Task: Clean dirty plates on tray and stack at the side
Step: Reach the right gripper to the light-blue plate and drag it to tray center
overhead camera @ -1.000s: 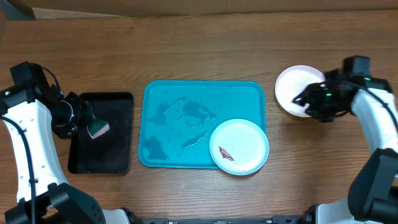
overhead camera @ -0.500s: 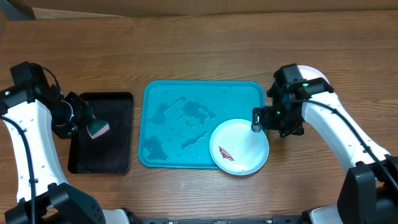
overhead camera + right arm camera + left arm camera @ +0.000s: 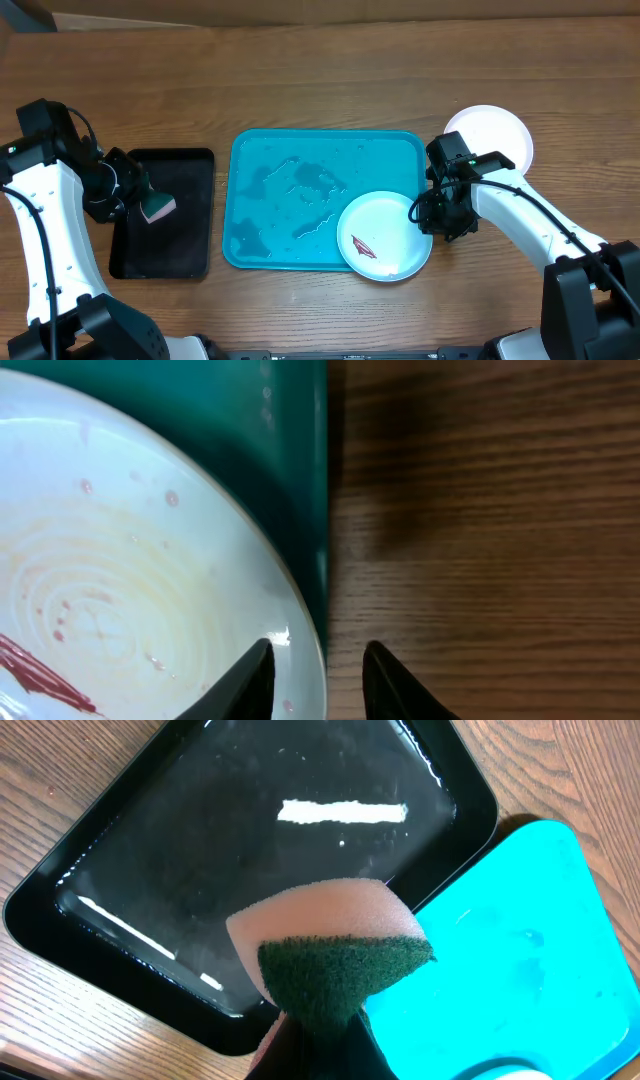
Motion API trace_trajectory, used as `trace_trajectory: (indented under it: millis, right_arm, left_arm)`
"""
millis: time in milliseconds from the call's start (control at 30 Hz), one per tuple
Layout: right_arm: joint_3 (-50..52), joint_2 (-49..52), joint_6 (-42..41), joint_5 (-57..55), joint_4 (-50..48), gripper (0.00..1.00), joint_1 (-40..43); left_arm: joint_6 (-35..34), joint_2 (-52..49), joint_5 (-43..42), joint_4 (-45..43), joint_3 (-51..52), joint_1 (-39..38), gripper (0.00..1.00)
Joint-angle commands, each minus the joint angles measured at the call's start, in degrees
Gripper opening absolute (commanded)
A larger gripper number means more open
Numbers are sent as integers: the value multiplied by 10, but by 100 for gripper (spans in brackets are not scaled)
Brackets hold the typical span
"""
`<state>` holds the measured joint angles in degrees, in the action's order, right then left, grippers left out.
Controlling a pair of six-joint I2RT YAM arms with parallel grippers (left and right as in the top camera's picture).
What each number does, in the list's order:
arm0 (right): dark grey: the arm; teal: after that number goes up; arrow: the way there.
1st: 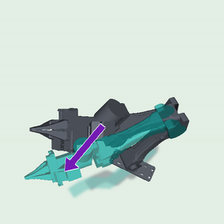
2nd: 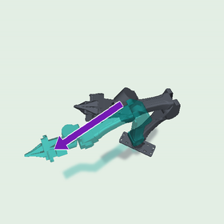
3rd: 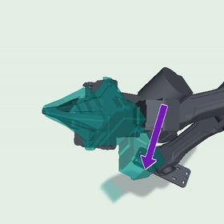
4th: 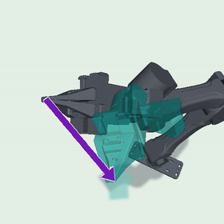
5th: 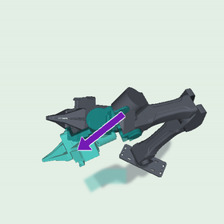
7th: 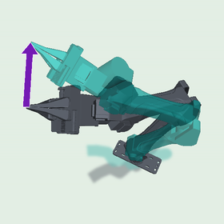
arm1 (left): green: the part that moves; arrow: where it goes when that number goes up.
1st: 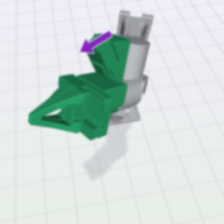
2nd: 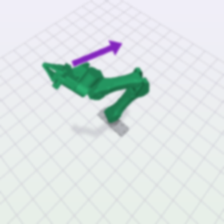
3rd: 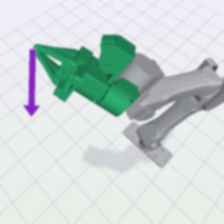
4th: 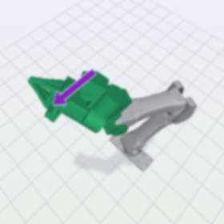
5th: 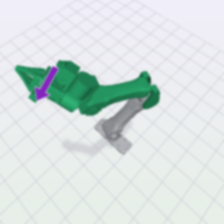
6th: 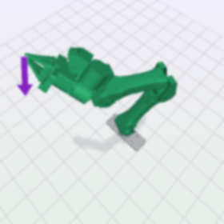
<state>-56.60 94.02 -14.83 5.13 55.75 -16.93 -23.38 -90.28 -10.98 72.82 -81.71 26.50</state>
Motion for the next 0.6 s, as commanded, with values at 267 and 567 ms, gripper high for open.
trace_trajectory:
  millis: [267,567]
  right_arm:
    - [25,-12,-2,-6,-30,27,-1]
    - [25,-12,-2,-6,-35,4,-1]
  left_arm:
    - [15,-3,-7,0,2,1,4]
    - [16,-3,-9,0,2,1,4]
